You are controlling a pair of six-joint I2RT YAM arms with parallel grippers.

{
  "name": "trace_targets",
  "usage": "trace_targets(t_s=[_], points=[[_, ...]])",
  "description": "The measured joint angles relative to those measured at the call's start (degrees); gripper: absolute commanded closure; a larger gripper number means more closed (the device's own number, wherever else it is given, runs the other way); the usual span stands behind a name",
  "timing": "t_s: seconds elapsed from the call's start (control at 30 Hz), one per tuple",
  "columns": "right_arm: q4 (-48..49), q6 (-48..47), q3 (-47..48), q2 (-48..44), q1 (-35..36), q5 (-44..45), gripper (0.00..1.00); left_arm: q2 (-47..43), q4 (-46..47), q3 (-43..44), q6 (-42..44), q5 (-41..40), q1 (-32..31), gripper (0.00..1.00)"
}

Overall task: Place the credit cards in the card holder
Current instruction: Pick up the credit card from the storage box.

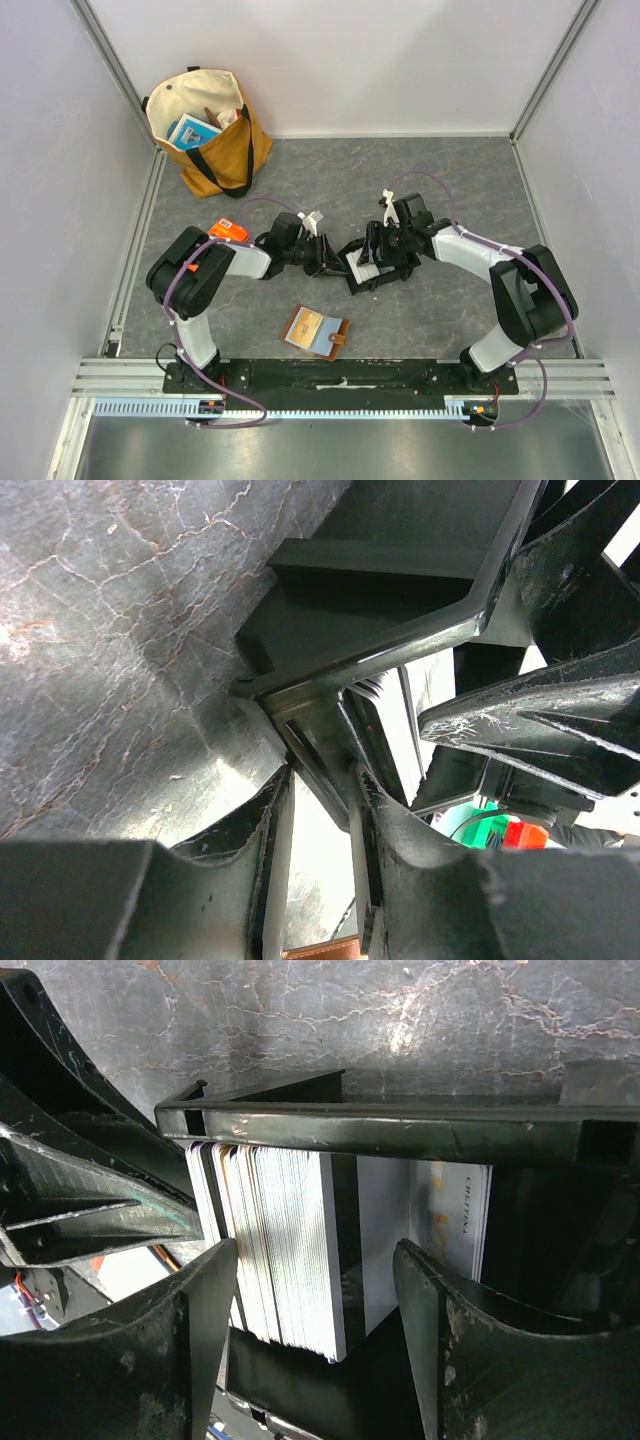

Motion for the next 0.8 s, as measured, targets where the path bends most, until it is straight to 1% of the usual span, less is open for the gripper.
trace_targets(t_s=[0.33, 0.8], points=[[-0.1, 0.1, 0.0, -0.9, 1.3, 2.4, 0.29, 0.0, 0.0, 0.0, 0.0, 0.4, 0.3, 0.66], [0.0, 1.8, 0.0, -3.1, 2.1, 0.9, 0.31, 0.2, 0.0, 0.1, -0.1, 0.7, 0.3, 0.66]])
